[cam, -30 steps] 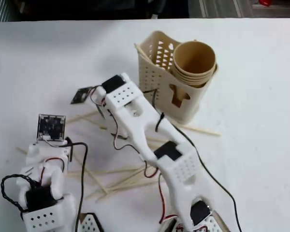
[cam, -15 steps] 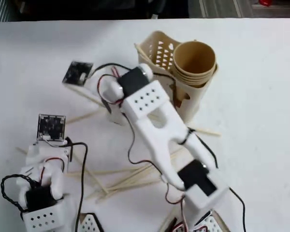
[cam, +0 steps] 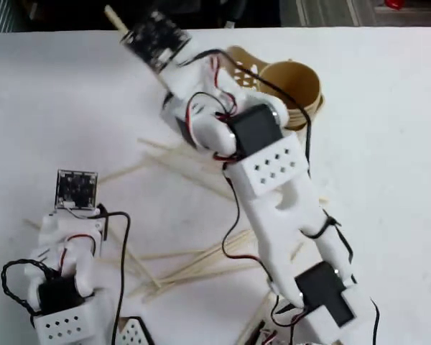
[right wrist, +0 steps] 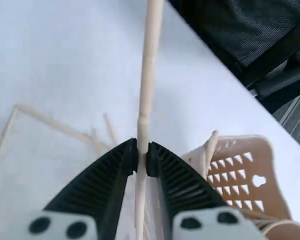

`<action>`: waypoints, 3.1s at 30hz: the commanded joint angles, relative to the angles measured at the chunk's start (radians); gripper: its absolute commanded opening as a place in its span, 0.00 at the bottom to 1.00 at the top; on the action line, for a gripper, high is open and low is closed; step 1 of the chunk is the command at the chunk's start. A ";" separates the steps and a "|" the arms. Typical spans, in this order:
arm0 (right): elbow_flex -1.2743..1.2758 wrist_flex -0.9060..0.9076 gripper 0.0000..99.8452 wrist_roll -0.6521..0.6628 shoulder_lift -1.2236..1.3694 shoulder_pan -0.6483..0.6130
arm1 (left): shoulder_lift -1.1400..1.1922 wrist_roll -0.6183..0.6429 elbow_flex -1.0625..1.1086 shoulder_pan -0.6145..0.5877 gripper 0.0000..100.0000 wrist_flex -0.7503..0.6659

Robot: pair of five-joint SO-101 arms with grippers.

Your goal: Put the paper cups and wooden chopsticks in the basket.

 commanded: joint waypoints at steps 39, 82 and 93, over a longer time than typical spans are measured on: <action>-0.015 -0.384 0.08 -0.186 0.114 0.280 | -0.008 -0.009 -0.002 -0.001 0.18 -0.025; -0.029 0.286 0.14 0.690 0.608 0.110 | -0.008 -0.011 -0.002 0.001 0.18 -0.025; -0.031 0.170 0.25 0.724 0.734 0.130 | -0.008 -0.011 -0.002 0.001 0.18 -0.025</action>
